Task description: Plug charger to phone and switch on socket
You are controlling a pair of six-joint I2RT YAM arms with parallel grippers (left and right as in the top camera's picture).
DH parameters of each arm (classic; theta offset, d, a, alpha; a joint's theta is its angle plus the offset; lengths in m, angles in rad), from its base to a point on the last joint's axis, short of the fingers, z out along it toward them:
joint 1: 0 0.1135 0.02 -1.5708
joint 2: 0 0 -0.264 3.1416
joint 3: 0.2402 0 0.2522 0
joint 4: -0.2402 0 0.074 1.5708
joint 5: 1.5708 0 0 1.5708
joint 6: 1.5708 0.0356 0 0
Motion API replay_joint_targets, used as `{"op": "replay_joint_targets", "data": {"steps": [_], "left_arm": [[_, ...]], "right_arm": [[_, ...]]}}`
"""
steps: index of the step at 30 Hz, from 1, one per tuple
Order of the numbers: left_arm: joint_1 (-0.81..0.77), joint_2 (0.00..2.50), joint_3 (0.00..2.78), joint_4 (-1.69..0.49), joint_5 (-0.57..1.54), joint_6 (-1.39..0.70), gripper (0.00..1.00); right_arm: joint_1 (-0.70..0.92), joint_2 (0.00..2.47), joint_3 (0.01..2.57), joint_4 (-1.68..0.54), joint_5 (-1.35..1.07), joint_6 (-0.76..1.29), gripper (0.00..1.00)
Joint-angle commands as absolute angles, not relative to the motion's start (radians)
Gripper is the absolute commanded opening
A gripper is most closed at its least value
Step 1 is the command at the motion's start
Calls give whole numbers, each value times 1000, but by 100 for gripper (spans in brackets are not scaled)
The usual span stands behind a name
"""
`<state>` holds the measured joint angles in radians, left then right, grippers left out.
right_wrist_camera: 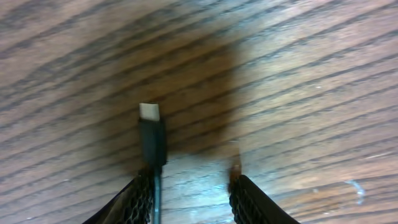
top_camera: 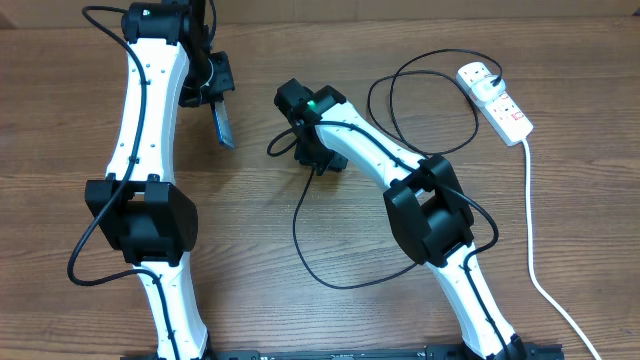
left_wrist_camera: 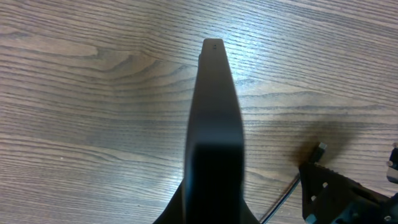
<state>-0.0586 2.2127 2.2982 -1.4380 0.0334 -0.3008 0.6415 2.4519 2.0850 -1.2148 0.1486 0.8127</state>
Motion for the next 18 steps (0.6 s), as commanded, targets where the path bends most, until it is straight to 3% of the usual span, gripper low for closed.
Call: {"op": "replay_joint_targets", "data": {"steps": [1, 13, 18], "left_arm": [[-59, 2220, 2305, -1439, 45, -299, 5], [-59, 2220, 2305, -1439, 45, -299, 4], [-59, 2220, 2305, -1440, 45, -298, 4]], "right_arm": [[626, 2464, 2080, -1228, 165, 784, 41], [621, 2464, 2080, -1190, 163, 784, 32], [621, 2464, 2080, -1173, 152, 784, 22]]}}
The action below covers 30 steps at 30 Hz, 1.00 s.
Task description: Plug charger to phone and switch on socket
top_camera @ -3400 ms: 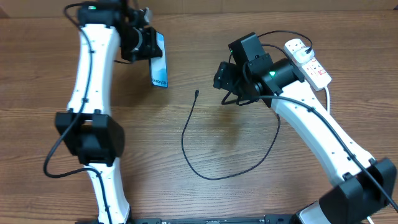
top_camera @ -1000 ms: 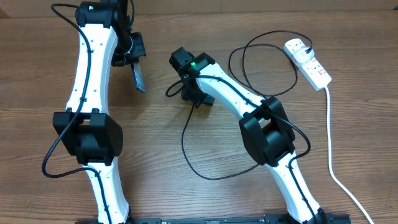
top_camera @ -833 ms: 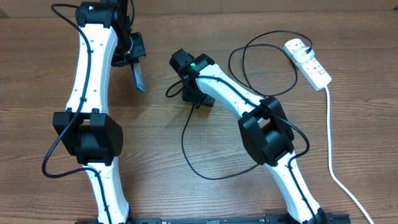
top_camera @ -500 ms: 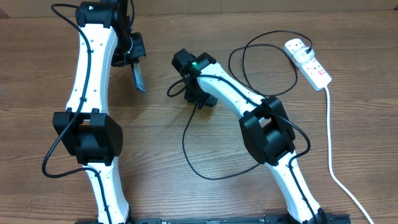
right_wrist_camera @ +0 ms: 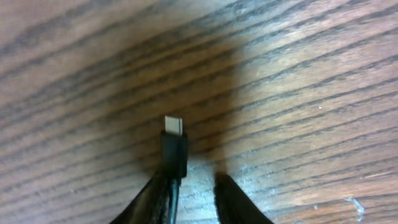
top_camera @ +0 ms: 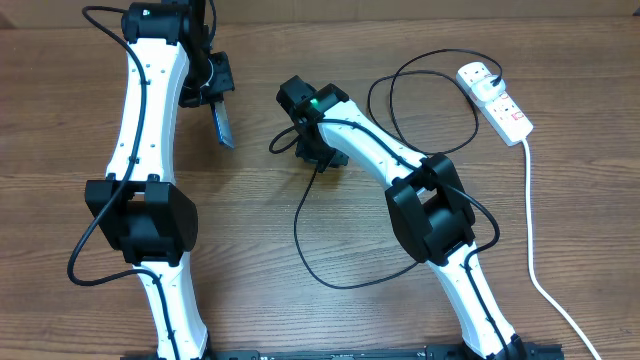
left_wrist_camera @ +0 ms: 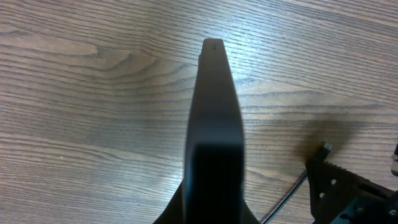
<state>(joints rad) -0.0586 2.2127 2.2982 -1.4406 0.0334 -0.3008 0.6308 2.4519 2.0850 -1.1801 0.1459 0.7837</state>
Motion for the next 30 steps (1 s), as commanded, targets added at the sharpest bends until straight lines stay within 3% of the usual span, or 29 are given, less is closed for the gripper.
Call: {"op": "replay_joint_targets", "data": {"steps": [1, 10, 13, 18, 25, 30], "left_arm": [[-59, 2220, 2305, -1440, 46, -294, 4], [-59, 2220, 2305, -1440, 45, -292, 4], [-59, 2220, 2305, -1441, 45, -292, 4], [-59, 2220, 2305, -1442, 68, -291, 4], [-58, 2220, 2305, -1439, 549, -59, 4], [-38, 2220, 2306, -1431, 949, 60, 4]], "right_arm": [[621, 2464, 2080, -1174, 152, 784, 22], [621, 2465, 2080, -1176, 144, 784, 12], [621, 2465, 2080, -1174, 144, 784, 4], [621, 2464, 2081, -1164, 129, 784, 4], [598, 2390, 2114, -1195, 91, 778, 4], [552, 2232, 2116, -1216, -91, 667, 4]]}}
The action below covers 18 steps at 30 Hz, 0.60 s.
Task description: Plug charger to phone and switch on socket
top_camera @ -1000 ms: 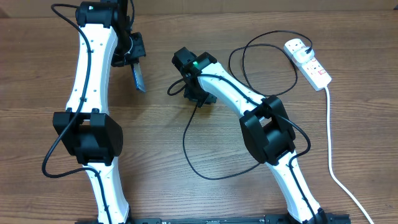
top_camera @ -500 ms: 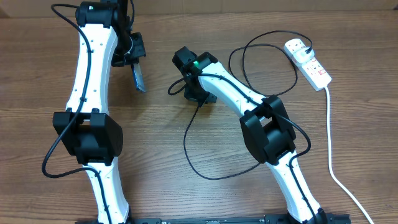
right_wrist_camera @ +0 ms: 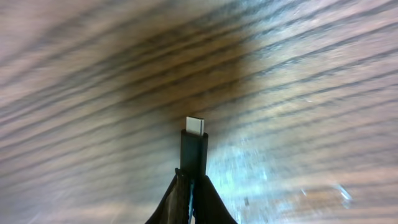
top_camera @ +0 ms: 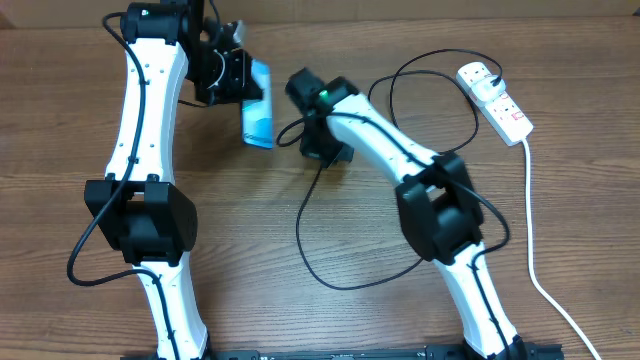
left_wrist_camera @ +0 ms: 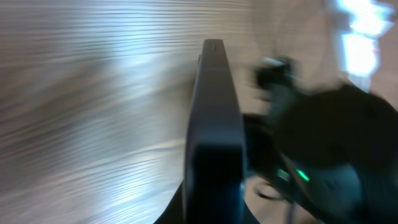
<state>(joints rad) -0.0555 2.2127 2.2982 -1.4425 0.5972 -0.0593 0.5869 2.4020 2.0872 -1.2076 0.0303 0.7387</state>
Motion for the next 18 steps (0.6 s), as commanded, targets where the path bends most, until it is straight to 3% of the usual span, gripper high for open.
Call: {"op": "replay_joint_targets", "data": {"steps": [1, 11, 18], "left_arm": [[-29, 2220, 2306, -1422, 1003, 60, 4], [83, 2220, 2306, -1329, 1497, 60, 4], [91, 2220, 2306, -1335, 1573, 58, 4]], "right_arm": [[546, 2201, 2116, -1230, -107, 648, 4], [545, 1934, 2114, -1488, -287, 451, 4], [631, 1858, 2114, -1490, -425, 339, 4]]}}
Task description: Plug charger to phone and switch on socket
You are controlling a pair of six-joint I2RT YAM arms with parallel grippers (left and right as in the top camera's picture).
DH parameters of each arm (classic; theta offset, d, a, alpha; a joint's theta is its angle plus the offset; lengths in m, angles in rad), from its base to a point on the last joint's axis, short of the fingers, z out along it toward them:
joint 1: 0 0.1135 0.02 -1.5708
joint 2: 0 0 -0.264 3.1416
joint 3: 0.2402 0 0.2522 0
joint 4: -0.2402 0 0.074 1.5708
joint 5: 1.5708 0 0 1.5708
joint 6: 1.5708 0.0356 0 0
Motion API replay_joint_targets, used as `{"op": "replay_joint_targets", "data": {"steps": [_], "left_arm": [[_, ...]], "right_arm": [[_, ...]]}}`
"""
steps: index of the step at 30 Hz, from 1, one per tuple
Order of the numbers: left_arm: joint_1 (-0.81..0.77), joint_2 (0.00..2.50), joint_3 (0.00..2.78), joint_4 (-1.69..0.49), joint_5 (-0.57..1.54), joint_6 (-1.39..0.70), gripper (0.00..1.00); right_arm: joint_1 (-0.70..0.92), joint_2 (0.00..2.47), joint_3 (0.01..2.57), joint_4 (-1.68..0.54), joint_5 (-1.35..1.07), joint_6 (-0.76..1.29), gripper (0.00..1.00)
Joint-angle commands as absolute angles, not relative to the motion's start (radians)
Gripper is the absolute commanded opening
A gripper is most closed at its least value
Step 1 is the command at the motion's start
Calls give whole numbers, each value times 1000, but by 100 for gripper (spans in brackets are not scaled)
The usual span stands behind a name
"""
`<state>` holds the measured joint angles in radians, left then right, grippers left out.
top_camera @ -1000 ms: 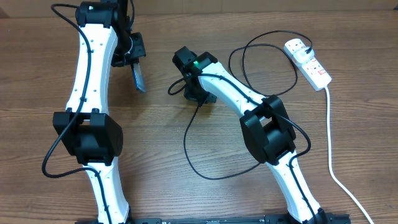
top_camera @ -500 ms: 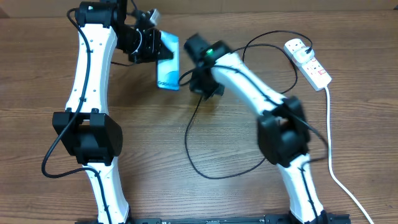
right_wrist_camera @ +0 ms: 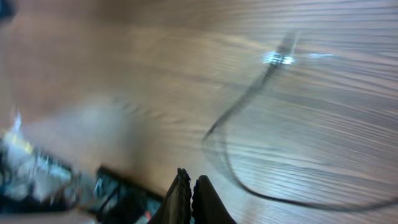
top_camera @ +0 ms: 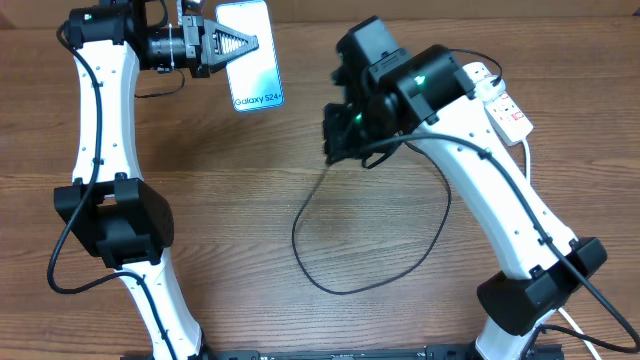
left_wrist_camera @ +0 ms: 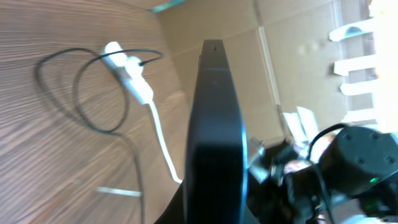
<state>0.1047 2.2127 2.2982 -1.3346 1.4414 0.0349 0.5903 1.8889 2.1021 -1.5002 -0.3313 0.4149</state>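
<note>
My left gripper (top_camera: 228,45) is shut on the phone (top_camera: 250,55), holding it high at the back of the table with its lit screen facing up. In the left wrist view the phone (left_wrist_camera: 214,124) shows as a dark edge. Raised over the table's middle, my right gripper (top_camera: 335,150) has its fingers (right_wrist_camera: 188,183) pressed together, and no plug shows past the tips. The black charger cable (top_camera: 300,250) loops on the wood, one end reaching under that gripper. From the right wrist the cable (right_wrist_camera: 236,112) lies far below.
A white power strip (top_camera: 503,100) lies at the back right, partly behind my right arm, with its white lead running down the table's right side. The left wrist view also catches the strip (left_wrist_camera: 134,78). Cardboard boxes stand beyond the table.
Both arms have risen. The phone was low and tilted beside the right gripper; now it is high at the back, screen up. The plug that stuck out of the right fingers is gone from view.
At first my left gripper held the phone on its edge near the table, and my right fingers stood open round the plug on the wood. They narrowed, then were shut on the plug with the phone close. Now both arms are high and no plug shows.
</note>
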Motion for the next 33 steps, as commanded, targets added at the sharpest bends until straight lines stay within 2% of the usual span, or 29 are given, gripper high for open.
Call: {"op": "replay_joint_targets", "data": {"steps": [1, 4, 7, 11, 13, 15, 18, 19, 21, 30, 33], "left_arm": [[89, 2220, 2305, -1335, 1581, 46, 4], [89, 2220, 2305, -1332, 1581, 39, 4], [89, 2220, 2306, -1330, 1562, 39, 4], [105, 2220, 2306, -1326, 1356, 37, 4], [114, 2220, 2305, -1329, 1204, 9, 4], [121, 2220, 2306, -1340, 1042, -45, 4], [122, 2220, 2305, -1359, 803, -96, 4], [121, 2220, 2305, -1369, 731, -112, 4], [113, 2220, 2305, -1392, 635, -120, 4], [57, 2220, 2305, -1403, 542, -120, 4], [38, 2220, 2305, -1402, 529, -120, 4]], "right_arm": [[645, 1855, 2114, -1486, -424, 339, 4], [667, 1855, 2112, -1483, -367, 358, 4], [657, 1855, 2093, -1481, -215, 487, 4], [619, 1858, 2058, -1452, 6, 713, 4], [609, 1858, 2030, -1416, 44, 758, 10], [605, 1859, 1993, -1353, 45, 759, 19], [606, 1873, 1930, -1232, 44, 744, 55], [606, 1889, 1921, -1203, 44, 725, 63], [606, 1940, 1934, -1184, 12, 684, 68], [569, 2215, 2165, -1298, -57, 624, 71], [568, 2281, 2165, -1262, -38, 640, 64]]}}
